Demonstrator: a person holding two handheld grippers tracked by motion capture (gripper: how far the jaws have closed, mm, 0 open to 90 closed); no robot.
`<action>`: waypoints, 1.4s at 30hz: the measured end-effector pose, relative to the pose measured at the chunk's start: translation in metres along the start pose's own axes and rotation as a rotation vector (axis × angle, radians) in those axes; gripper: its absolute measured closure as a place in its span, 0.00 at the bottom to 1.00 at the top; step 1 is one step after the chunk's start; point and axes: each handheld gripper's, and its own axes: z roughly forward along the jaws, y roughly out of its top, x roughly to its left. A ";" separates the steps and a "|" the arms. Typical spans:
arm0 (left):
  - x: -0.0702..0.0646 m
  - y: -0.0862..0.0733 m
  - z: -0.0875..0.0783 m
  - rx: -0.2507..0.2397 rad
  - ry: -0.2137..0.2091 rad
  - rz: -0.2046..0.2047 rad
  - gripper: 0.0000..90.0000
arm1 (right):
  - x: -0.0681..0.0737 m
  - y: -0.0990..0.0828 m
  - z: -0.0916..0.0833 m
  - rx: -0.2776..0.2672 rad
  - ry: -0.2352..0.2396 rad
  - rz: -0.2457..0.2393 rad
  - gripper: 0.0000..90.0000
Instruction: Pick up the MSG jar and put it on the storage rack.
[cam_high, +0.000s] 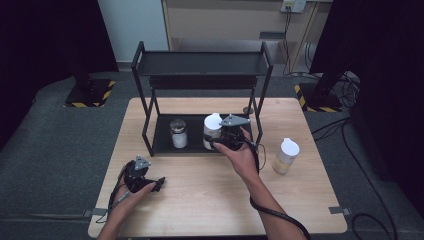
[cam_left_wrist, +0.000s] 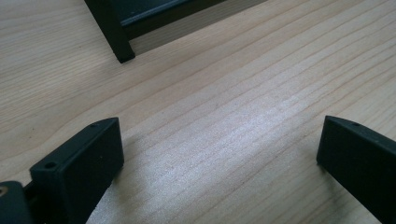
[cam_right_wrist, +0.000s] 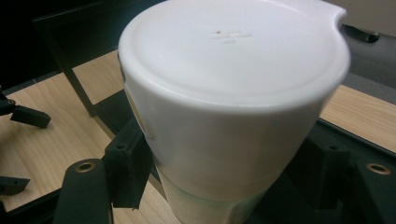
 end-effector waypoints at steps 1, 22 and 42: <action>0.000 0.000 0.000 0.000 -0.001 0.000 0.00 | 0.000 0.000 0.001 0.001 -0.001 0.003 0.35; -0.001 0.000 0.000 -0.001 -0.007 0.006 0.00 | -0.005 0.003 0.029 0.031 -0.001 -0.004 0.35; -0.001 0.000 0.000 -0.001 -0.006 0.009 0.00 | -0.007 0.003 0.048 0.054 -0.010 -0.002 0.35</action>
